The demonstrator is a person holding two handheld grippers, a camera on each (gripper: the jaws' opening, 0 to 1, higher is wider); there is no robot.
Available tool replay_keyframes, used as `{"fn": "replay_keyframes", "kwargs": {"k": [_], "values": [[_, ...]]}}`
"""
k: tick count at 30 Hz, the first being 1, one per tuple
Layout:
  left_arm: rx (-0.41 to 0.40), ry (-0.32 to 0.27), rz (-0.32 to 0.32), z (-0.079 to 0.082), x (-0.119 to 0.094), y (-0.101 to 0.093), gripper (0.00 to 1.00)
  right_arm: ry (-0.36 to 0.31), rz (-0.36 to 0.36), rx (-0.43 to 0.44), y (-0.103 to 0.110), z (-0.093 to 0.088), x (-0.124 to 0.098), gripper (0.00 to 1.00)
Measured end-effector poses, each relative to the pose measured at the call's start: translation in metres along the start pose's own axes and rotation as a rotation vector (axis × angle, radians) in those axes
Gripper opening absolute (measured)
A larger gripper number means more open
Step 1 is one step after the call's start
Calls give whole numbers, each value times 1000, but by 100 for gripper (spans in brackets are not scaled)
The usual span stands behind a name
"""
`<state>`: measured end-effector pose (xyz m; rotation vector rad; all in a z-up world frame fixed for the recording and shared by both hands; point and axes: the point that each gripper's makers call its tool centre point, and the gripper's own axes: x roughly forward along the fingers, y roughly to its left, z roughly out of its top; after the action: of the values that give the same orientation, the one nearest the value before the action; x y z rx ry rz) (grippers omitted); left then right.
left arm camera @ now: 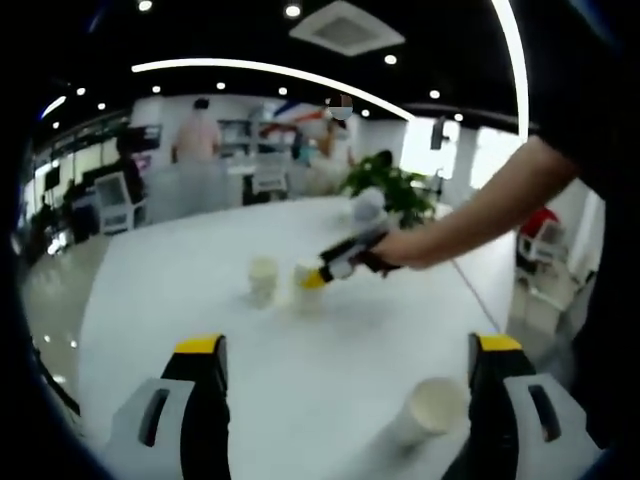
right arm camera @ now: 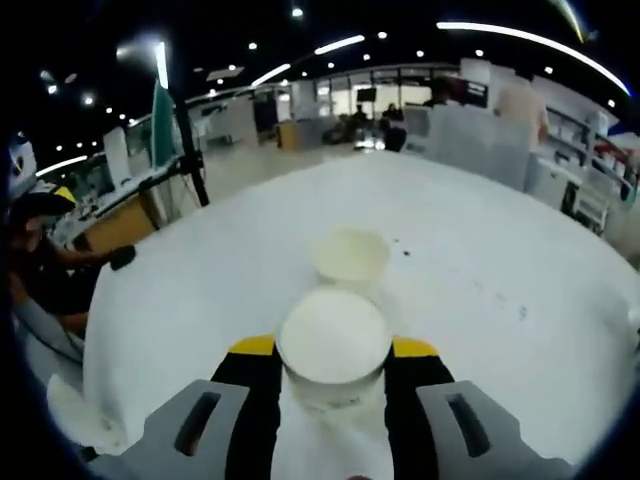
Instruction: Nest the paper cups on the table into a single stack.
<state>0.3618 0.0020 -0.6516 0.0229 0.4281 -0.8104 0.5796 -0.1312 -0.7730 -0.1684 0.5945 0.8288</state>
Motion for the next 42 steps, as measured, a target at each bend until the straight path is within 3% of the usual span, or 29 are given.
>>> {"fn": "replay_keyframes", "kwargs": {"k": [17, 33, 39, 42], "values": [[33, 12, -65, 3, -5, -19, 99, -161, 10, 120, 51, 31, -89, 37], [18, 36, -106, -5, -10, -24, 99, -226, 9, 64, 90, 43, -151, 37], [31, 38, -110, -4, -12, -23, 99, -275, 21, 99, 107, 47, -178, 37], [26, 40, -111, -5, -12, -23, 99, -312, 33, 159, 114, 51, -190, 37]]}}
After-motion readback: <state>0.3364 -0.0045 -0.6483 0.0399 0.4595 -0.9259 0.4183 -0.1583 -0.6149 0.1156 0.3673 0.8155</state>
